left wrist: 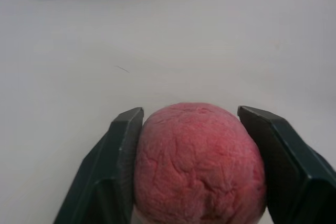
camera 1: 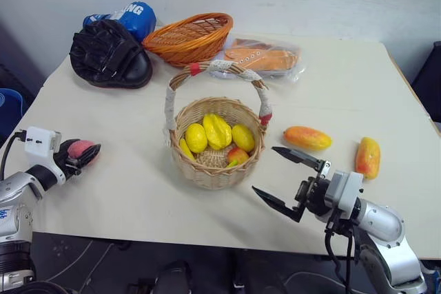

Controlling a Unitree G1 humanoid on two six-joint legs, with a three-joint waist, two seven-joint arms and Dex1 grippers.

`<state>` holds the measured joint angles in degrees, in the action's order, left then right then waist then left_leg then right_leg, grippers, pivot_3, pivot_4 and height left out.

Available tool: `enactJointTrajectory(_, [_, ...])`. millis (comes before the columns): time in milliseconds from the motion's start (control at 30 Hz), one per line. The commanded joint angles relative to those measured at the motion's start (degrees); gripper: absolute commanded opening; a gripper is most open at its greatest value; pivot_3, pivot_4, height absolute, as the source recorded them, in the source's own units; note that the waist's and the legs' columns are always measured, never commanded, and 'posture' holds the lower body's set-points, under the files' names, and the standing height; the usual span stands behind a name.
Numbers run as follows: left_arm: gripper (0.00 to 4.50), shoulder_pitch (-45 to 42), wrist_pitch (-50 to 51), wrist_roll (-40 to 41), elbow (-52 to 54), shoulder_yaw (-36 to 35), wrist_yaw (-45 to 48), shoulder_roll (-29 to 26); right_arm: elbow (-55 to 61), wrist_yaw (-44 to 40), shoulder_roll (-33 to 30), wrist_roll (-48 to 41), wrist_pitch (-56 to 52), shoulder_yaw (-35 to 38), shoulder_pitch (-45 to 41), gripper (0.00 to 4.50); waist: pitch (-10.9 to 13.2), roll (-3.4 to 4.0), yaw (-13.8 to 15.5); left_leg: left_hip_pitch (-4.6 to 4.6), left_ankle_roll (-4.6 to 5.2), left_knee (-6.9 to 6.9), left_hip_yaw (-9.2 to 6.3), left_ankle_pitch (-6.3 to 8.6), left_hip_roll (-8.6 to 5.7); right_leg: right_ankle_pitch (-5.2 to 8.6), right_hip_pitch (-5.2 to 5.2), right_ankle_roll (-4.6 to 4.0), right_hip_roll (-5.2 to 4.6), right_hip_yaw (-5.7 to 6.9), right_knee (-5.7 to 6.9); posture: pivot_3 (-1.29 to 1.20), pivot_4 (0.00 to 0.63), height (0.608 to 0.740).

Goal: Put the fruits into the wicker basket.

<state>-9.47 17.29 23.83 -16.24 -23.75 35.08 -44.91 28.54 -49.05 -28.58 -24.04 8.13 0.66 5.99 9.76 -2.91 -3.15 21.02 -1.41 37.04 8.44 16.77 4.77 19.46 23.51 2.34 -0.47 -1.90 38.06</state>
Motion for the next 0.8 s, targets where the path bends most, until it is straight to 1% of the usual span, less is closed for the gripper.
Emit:
enactJointTrajectory(33, [2.34, 0.5, -2.4, 0.8, 0.6, -1.4, 4.1, -0.5, 0.7, 1.4, 0.1, -0.3, 2.0, 3.2, 1.2, 4.50, 0.0, 0.00, 0.1, 0.00, 0.01, 0.00, 0.00, 0.00, 0.00, 0.00, 0.00, 0.00, 0.00, 0.01, 0.00, 0.00, 0.150, 0.740])
enactJointTrajectory(67, [2.34, 0.4, -3.0, 3.0, 2.2, -2.6, 6.4, -0.3, 0.6, 1.8, 0.3, -0.3, 2.5, 3.8, 1.9, 4.50, 0.0, 0.00, 0.1, 0.01, 0.00, 0.00, 0.00, 0.00, 0.00, 0.00, 0.00, 0.00, -0.01, 0.00, 0.00, 0.00, 0.150, 0.740])
enactJointTrajectory(133, [2.34, -1.4, 3.9, 13.4, 9.2, -5.7, 10.0, 0.7, 0.6, 5.0, 2.2, -1.9, 1.8, 5.9, 3.3, 4.50, 0.0, -0.02, 0.2, 0.05, -0.01, -0.01, -0.01, 0.00, 0.00, 0.00, 0.01, 0.00, 0.00, 0.03, -0.03, 0.00, 0.150, 0.740])
enactJointTrajectory(167, [2.34, -1.1, 8.3, 18.4, 14.6, -5.0, 14.0, -0.4, 0.5, 6.6, 3.1, -2.6, 1.5, 7.2, 3.9, 4.50, 0.0, -0.07, 0.3, 0.08, -0.04, 0.00, -0.02, -0.02, 0.01, 0.00, 0.02, 0.00, -0.01, 0.04, -0.02, 0.00, 0.150, 0.740])
enactJointTrajectory(233, [2.34, -0.4, 14.8, 24.6, 22.9, -2.8, 20.6, -3.5, 0.6, 8.0, 3.9, -3.0, 1.1, 9.0, 5.1, 4.50, 0.0, -0.12, 0.6, 0.15, -0.07, 0.03, -0.10, -0.03, 0.01, 0.00, 0.01, 0.00, -0.02, 0.12, -0.03, 0.00, 0.150, 0.740])
enactJointTrajectory(300, [2.34, -1.5, 19.3, 28.7, 28.0, -0.7, 24.0, -5.9, 0.5, 8.1, 3.8, -2.7, 1.4, 10.1, 6.3, 4.50, 0.0, 0.01, 0.6, 0.08, -0.08, 0.03, -0.05, -0.03, -0.03, -0.01, -0.05, 0.01, -0.06, 0.05, -0.06, 0.00, 0.150, 0.740])
enactJointTrajectory(367, [2.34, -7.3, 22.4, 31.8, 33.2, 4.1, 24.0, -5.9, 0.7, 8.7, 3.9, -2.2, 1.7, 11.1, 7.7, 4.50, 0.0, 0.29, 0.8, -0.01, -0.07, 0.03, -0.05, -0.03, -0.07, 0.00, -0.14, 0.02, -0.06, 0.03, -0.08, 0.00, 0.150, 0.740])
enactJointTrajectory(433, [2.34, -13.0, 21.9, 30.0, 36.7, 10.3, 22.5, -2.8, 1.0, 9.0, 3.9, -1.8, 1.7, 11.3, 8.6, 4.50, 0.1, 0.44, 1.2, -0.04, -0.04, 0.05, -0.05, -0.06, -0.11, -0.02, -0.15, 0.05, -0.03, -0.02, -0.06, 0.00, 0.150, 0.740])
enactJointTrajectory(533, [2.34, -18.8, 17.0, 21.8, 36.6, 18.1, 17.4, 4.7, 1.4, 9.4, 3.9, -1.4, 1.8, 11.2, 9.4, 4.50, 0.0, 0.53, 1.4, -0.05, -0.01, 0.09, -0.04, -0.09, -0.18, -0.07, -0.18, 0.14, 0.04, -0.11, -0.05, 0.00, 0.150, 0.740])
enactJointTrajectory(567, [2.34, -20.0, 14.3, 17.2, 35.7, 20.6, 15.1, 6.9, 1.5, 9.5, 3.9, -1.2, 1.8, 11.1, 9.7, 4.50, 0.0, 0.53, 1.2, -0.04, -0.01, 0.11, -0.03, -0.09, -0.19, -0.08, -0.17, 0.16, 0.09, -0.15, -0.05, 0.00, 0.150, 0.740])
enactJointTrajectory(600, [2.34, -21.1, 13.6, 14.5, 34.9, 23.2, 13.3, 9.2, 1.7, 9.5, 3.9, -1.0, 1.9, 11.1, 10.0, 4.50, 0.0, 0.52, 1.0, -0.03, -0.02, 0.13, -0.01, -0.10, -0.18, -0.09, -0.15, 0.18, 0.14, -0.19, -0.05, 0.00, 0.150, 0.740])
enactJointTrajectory(667, [2.34, -22.5, 13.3, 11.7, 33.9, 26.7, 10.5, 13.5, 2.5, 10.3, 4.0, -0.3, 2.0, 11.5, 10.7, 4.50, 0.0, 0.53, 1.0, -0.02, -0.08, 0.12, -0.02, -0.13, -0.14, -0.09, -0.13, 0.19, 0.21, -0.24, -0.05, 0.00, 0.150, 0.740])
enactJointTrajectory(733, [2.34, -22.4, 11.2, 8.7, 33.3, 29.4, 10.9, 15.5, 3.7, 11.4, 4.2, 0.6, 2.2, 12.6, 12.4, 4.50, 0.1, 0.54, 1.0, 0.03, -0.09, 0.15, -0.01, -0.14, -0.12, -0.07, -0.07, 0.21, 0.23, -0.27, -0.04, 0.00, 0.150, 0.740])
enactJointTrajectory(800, [2.34, -22.1, 9.2, 6.8, 32.2, 30.4, 11.4, 16.8, 4.7, 12.8, 4.7, 1.2, 2.6, 14.3, 14.5, 4.50, 0.1, 0.55, 1.1, 0.03, -0.12, 0.13, 0.00, -0.16, -0.09, -0.05, -0.06, 0.24, 0.24, -0.29, -0.04, 0.00, 0.150, 0.740])
